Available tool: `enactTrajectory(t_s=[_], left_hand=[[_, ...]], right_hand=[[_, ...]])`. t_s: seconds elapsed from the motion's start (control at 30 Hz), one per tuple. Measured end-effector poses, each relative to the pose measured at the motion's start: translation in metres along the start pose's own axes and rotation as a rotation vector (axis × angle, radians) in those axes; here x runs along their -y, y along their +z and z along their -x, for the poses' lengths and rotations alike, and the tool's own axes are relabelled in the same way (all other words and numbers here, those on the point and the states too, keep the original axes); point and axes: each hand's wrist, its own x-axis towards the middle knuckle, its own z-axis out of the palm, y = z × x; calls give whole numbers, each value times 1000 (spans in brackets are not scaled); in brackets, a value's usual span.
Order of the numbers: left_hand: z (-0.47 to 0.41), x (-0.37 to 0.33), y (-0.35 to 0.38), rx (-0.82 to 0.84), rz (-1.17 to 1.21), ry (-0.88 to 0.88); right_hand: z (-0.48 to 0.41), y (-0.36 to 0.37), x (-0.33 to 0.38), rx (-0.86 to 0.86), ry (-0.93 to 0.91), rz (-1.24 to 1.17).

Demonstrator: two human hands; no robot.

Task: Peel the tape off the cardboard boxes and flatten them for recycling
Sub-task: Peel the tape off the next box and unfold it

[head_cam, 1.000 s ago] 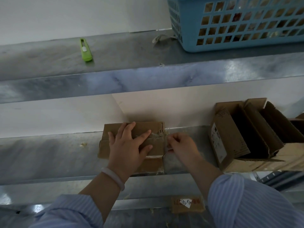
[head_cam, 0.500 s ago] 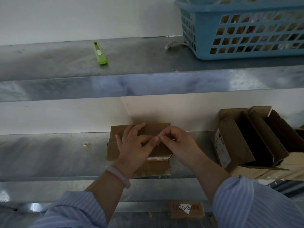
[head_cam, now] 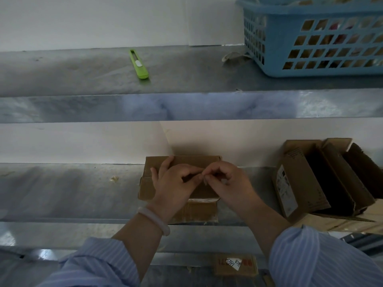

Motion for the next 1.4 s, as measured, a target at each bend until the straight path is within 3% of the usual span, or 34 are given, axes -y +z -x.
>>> enactTrajectory(t_s=[0.17,0.33,0.43,0.63,0.87,0.93,1.13,1.27,1.4], left_hand=[[0,0,3,-82,30,-41],[1,6,1,-150,-70,4],[2,6,-3,-214,-103,54],[-5,27,-25,-371,-68,110],[-7,38,-24,-327,-492,450],[-3,38,-18,-305,-514,427],[-3,27,-6,-249,-383,131],[-3,23,-9,-203,-288,222],[-8,30,-28,-231,-164,193]], right_hand=[[-2,0,-5,-105,-15,88],[1,-8,-20,48,-144,659],[6,-8,-28,86,-173,796],[11,-11,-35,89,-149,903],[4,1,-30,71,-303,932],[4,4,-31,77,-313,934],[7,7,-37,116,-272,981],[9,5,-38,129,-250,985],[8,2,-32,94,-356,1071]])
